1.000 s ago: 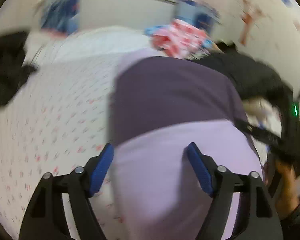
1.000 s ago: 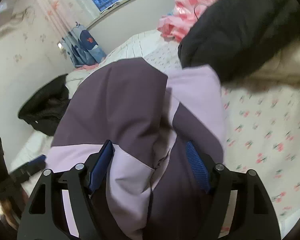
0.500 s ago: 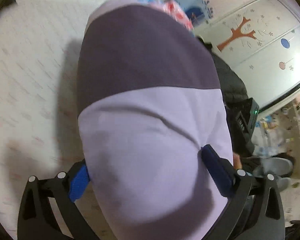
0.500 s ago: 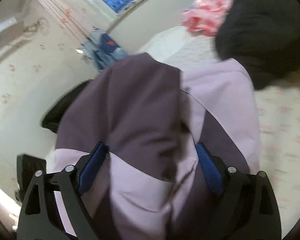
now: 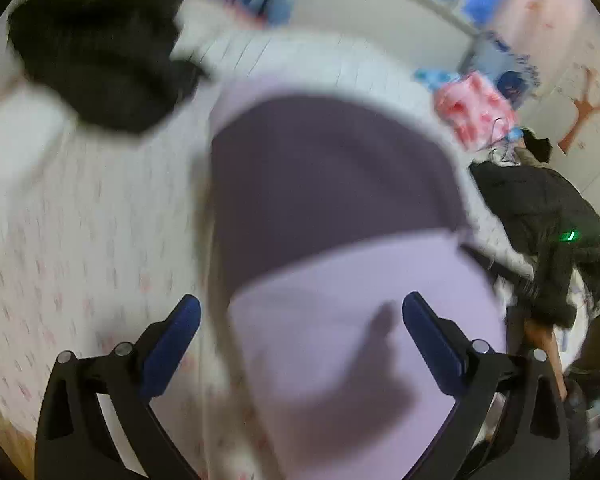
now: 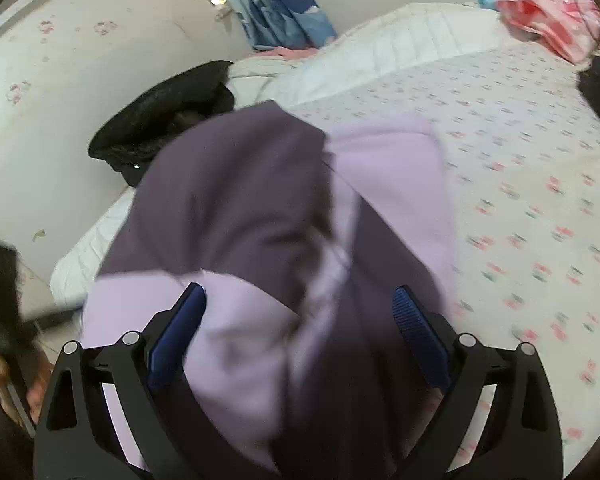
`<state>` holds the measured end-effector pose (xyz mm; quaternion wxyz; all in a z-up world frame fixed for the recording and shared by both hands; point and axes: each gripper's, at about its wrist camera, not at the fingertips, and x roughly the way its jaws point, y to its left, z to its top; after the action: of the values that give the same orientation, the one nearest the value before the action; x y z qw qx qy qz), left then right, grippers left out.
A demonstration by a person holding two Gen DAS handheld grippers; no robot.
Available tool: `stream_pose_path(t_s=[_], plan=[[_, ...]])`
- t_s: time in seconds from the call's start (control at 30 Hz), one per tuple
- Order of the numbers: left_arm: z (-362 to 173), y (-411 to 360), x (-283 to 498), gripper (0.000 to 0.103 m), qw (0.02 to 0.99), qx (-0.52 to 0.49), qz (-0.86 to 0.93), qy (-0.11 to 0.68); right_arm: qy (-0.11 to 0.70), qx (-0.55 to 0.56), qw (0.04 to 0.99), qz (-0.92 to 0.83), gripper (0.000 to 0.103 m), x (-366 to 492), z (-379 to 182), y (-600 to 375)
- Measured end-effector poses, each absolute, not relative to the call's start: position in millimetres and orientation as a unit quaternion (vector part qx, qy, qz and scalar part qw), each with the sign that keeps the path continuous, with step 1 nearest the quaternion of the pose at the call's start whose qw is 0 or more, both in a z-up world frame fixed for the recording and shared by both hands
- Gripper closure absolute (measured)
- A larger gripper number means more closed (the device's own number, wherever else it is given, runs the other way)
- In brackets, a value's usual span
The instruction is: Fold large clothes
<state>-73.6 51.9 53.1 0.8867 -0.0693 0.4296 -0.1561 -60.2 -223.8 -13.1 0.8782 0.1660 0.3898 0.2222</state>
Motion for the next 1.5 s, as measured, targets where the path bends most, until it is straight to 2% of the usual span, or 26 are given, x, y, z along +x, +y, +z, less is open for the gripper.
stream_pose_path(t_s=[0.1, 0.2, 0.3, 0.4, 0.43, 0.47, 0.53, 0.6, 0.77, 0.9, 1.0, 1.23, 1.37, 1.5], plan=[[67, 5, -64, 0.006, 0.896, -0.025, -0.190, 0.400, 0.407, 0.165, 0.871, 0.220, 0.013, -63, -2, -232], [50, -23, -55, 0.006, 0.892, 0.028, -0.175, 0.417, 0.363, 0.151, 0.898, 0.199, 0.013, -60, 32, -235], [45, -34, -52, 0.006, 0.891, 0.046, -0.170, 0.419, 0.355, 0.144, 0.907, 0.173, 0.013, -30, 44, -231], [42, -29, -46, 0.006, 0.886, 0.047, -0.173, 0.428, 0.408, 0.086, 0.901, 0.123, 0.012, 13, 1, -214], [37, -27, -41, 0.006, 0.885, 0.048, -0.172, 0.430, 0.434, 0.090, 0.888, 0.126, 0.007, 24, -24, -209], [34, -31, -38, 0.006, 0.883, 0.051, -0.171, 0.433, 0.457, 0.129, 0.870, 0.135, 0.006, 31, -50, -214], [29, -39, -37, 0.006, 0.883, 0.069, -0.167, 0.433, 0.462, 0.151, 0.864, 0.133, 0.006, 31, -55, -224], [26, -46, -40, 0.006, 0.887, 0.080, -0.162, 0.425, 0.455, 0.153, 0.867, 0.136, 0.014, 19, -41, -230], [28, -37, -52, 0.006, 0.902, 0.069, -0.149, 0.398, 0.388, 0.194, 0.878, 0.202, 0.015, -61, 18, -244], [32, -36, -63, 0.006, 0.912, 0.069, -0.132, 0.383, 0.436, 0.185, 0.858, 0.199, 0.015, -101, -20, -227], [30, -41, -77, 0.006, 0.912, 0.095, -0.127, 0.379, 0.451, 0.239, 0.837, 0.197, 0.011, -109, -60, -226], [37, -37, -106, 0.006, 0.917, 0.089, -0.126, 0.369, 0.450, 0.195, 0.856, 0.166, 0.011, -129, -44, -222], [46, -32, -126, 0.006, 0.926, 0.089, -0.120, 0.347, 0.405, 0.149, 0.888, 0.158, 0.011, -154, -3, -225], [45, -30, -136, 0.006, 0.925, 0.089, -0.125, 0.346, 0.430, 0.137, 0.881, 0.145, 0.011, -166, -24, -218]])
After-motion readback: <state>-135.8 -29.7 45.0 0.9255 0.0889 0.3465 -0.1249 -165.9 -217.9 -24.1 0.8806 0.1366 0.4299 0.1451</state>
